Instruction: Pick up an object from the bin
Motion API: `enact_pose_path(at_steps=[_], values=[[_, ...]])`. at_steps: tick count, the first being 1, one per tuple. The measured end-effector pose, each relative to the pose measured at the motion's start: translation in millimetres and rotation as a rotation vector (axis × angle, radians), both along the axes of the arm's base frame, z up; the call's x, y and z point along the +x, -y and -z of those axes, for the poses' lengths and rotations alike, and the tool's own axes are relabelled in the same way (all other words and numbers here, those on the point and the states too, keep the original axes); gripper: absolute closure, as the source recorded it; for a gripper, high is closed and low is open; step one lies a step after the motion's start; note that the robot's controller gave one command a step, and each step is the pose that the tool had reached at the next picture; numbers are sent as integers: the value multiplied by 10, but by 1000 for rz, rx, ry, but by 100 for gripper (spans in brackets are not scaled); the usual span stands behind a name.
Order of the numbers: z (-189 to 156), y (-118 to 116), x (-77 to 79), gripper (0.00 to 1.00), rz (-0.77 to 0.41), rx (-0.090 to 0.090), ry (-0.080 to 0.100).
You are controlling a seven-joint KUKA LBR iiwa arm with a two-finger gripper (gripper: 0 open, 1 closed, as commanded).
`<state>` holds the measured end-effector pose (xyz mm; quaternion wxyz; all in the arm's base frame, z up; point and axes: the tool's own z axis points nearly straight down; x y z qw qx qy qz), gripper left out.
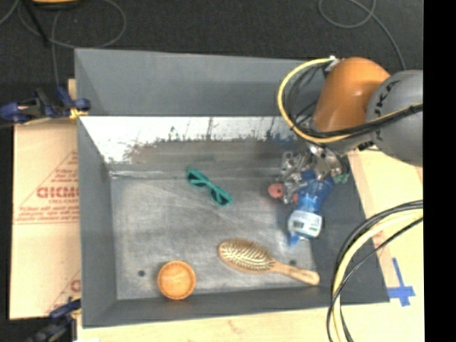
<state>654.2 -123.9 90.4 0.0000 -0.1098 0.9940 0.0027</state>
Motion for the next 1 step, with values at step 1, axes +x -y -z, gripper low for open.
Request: enact_pose_path(at_steps=[1], values=[[-126,0,-3,100,-1,-1,-1]])
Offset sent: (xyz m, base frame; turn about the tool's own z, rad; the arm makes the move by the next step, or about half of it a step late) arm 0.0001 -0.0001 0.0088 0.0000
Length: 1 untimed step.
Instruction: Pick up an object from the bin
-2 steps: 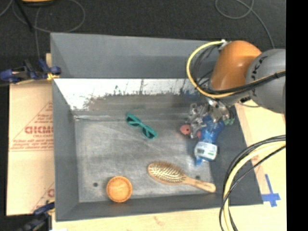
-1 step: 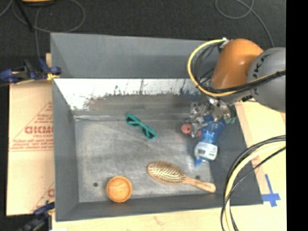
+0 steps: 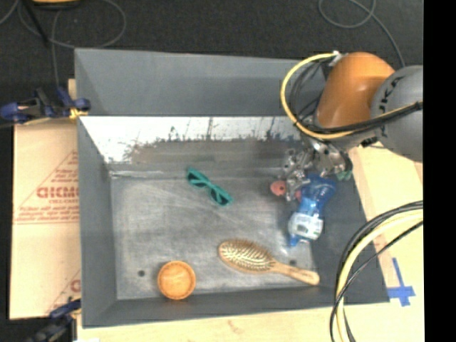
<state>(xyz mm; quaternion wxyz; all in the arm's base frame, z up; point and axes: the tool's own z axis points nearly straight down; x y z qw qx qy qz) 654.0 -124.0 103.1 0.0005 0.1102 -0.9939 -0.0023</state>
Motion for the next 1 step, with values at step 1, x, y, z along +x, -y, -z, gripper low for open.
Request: enact_pose_path(at_steps=[1], values=[[-188,5,8,100,0,-2,3]])
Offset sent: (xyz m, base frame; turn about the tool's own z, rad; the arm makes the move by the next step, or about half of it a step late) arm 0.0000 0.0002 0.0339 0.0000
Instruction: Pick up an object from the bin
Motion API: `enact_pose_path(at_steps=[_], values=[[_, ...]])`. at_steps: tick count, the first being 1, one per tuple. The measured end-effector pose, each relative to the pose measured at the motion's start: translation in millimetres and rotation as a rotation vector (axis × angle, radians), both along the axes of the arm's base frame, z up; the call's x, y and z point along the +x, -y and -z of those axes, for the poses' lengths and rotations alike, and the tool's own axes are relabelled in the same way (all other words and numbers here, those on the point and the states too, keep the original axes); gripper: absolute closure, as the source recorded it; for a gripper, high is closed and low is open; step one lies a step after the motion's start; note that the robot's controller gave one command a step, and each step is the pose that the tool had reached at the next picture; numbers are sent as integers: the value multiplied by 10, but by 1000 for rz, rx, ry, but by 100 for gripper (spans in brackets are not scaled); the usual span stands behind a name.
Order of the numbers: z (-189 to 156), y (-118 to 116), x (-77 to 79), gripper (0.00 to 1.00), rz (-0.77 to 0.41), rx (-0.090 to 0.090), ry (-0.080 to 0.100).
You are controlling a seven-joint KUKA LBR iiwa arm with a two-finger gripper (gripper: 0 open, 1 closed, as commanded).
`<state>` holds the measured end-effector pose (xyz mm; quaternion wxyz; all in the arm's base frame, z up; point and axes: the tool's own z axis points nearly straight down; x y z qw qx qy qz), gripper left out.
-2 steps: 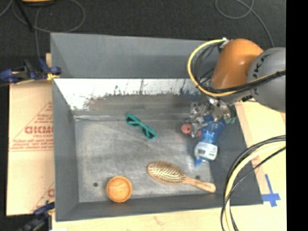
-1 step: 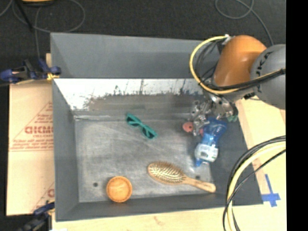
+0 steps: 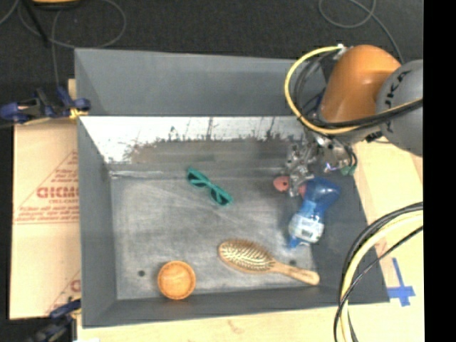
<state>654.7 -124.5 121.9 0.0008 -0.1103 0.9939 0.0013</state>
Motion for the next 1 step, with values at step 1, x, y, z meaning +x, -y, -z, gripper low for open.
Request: enact_pose_path(at_steps=[1], values=[[-148,3,13,100,0,-2,6]])
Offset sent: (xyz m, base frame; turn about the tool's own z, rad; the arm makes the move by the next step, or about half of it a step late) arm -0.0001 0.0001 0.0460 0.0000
